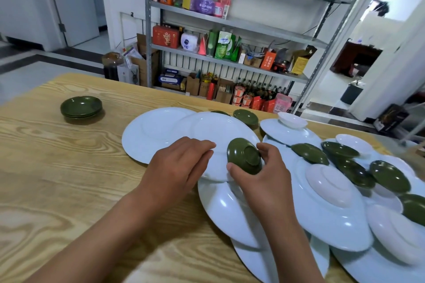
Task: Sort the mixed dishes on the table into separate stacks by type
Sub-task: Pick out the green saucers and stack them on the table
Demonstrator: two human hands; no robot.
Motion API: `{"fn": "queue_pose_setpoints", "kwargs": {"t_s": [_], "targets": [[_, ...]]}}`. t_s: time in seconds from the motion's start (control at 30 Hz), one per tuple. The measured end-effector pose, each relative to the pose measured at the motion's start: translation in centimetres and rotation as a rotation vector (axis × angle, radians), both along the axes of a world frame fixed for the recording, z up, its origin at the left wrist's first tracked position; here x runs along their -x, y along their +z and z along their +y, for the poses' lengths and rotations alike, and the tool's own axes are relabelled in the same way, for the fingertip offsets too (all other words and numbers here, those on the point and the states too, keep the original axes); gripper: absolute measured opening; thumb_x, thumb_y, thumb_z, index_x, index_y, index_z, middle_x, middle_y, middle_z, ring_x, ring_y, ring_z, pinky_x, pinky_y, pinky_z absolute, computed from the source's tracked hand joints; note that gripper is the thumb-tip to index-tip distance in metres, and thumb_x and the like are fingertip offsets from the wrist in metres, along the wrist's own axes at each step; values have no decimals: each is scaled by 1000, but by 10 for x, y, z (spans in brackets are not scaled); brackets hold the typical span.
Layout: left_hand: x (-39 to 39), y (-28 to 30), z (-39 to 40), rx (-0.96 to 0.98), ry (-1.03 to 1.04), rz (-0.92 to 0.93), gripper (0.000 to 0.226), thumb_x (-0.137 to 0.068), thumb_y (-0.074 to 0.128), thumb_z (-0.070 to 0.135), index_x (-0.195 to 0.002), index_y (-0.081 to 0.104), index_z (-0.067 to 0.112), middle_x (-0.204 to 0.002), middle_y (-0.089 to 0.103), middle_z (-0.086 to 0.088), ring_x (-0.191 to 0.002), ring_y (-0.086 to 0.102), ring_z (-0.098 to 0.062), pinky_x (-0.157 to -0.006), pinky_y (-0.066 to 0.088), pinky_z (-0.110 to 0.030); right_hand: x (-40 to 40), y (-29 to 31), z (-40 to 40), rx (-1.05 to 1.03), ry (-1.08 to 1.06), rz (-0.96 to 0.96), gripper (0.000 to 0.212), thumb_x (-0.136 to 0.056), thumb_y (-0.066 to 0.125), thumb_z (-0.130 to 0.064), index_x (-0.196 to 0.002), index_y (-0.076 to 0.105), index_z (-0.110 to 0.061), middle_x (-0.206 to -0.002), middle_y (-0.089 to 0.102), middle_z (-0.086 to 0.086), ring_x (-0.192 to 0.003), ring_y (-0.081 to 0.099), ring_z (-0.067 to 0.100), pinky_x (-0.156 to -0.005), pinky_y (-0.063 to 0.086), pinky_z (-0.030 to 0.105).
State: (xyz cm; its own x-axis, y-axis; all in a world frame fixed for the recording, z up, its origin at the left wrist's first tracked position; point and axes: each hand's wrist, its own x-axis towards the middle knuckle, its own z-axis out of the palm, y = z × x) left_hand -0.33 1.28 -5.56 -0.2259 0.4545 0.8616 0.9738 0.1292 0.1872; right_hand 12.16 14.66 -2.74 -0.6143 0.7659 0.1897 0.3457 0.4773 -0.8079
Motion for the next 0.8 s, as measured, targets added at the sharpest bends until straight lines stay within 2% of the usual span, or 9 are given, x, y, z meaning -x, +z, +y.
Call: {"fn": "queue_pose_setpoints", "kwargs": {"t_s": [0.07, 0.13, 0.2, 0.3, 0.37, 0.47, 0.6, 0.7, 0.8], "targets": [[-2, -1, 1, -4, -26, -18, 17, -96, 53, 16, -108, 62, 8, -89, 67, -3, -74, 59, -17, -54, 48, -35, 1, 8, -4, 42, 20, 94, 56, -69, 82, -36, -111, 46, -40, -104, 53, -26, -93, 53, -14, -75, 38, 5], [-2, -2, 1, 6, -47, -30, 19, -94, 53, 12, -111, 60, 8, -94, 67, -5, -80, 59, -16, -59, 51, -35, 6, 18, -10, 126, 60, 201, 52, -69, 84, -33, -108, 51, -37, -104, 58, -26, -92, 52, -23, -75, 40, 1], [-2, -1, 0, 12, -61, -49, 22, -94, 51, 10, -115, 57, 8, -102, 66, -7, -88, 61, -17, -66, 52, -31, 14, 26, -14, 207, 104, 281, 54, -68, 86, -32, -113, 56, -30, -112, 64, -17, -100, 56, -17, -89, 47, 13], [-3, 4, 0, -13, -53, -118, 25, -94, 53, 18, -115, 60, 6, -104, 64, -4, -87, 49, -1, -73, 44, -17, 24, 33, -21, 268, 145, 360, 55, -69, 86, -33, -116, 58, -26, -114, 68, -8, -107, 62, -2, -95, 52, 36], [-4, 7, -1, -11, -52, -159, 28, -94, 56, 26, -113, 61, 6, -104, 63, 0, -90, 42, 5, -76, 39, -12, 32, 36, -28, 279, 174, 369, 52, -71, 84, -34, -115, 58, -26, -112, 69, -7, -107, 63, 3, -93, 53, 34], [-5, 8, -1, -39, -63, -289, 30, -93, 53, 33, -113, 58, 12, -100, 59, 6, -89, 45, 9, -71, 38, -8, 44, 41, -39, 309, 230, 367, 45, -76, 81, -29, -115, 58, -24, -111, 69, -6, -99, 65, -1, -82, 51, 20], [4, 1, 0, -157, -26, -443, 27, -90, 49, 31, -112, 54, 15, -97, 59, 4, -84, 55, -9, -67, 46, -27, 64, 43, -56, 408, 298, 379, 42, -80, 78, -21, -116, 58, -16, -110, 68, 1, -86, 70, 6, -58, 51, 11], [16, -2, -4, -217, 3, -486, 29, -91, 44, 29, -112, 54, 11, -97, 60, -1, -83, 57, -16, -67, 47, -32, 83, 44, -70, 430, 337, 345, 40, -81, 77, -25, -115, 58, -18, -110, 68, 2, -89, 71, 14, -57, 52, 13], [31, 0, -11, -235, 47, -460, 24, -97, 46, 22, -115, 55, 11, -101, 61, 1, -88, 58, -16, -69, 49, -35, 97, 45, -78, 506, 324, 382, 29, -85, 73, -29, -110, 60, -22, -107, 69, -3, -83, 68, -1, -59, 50, 10]]}}
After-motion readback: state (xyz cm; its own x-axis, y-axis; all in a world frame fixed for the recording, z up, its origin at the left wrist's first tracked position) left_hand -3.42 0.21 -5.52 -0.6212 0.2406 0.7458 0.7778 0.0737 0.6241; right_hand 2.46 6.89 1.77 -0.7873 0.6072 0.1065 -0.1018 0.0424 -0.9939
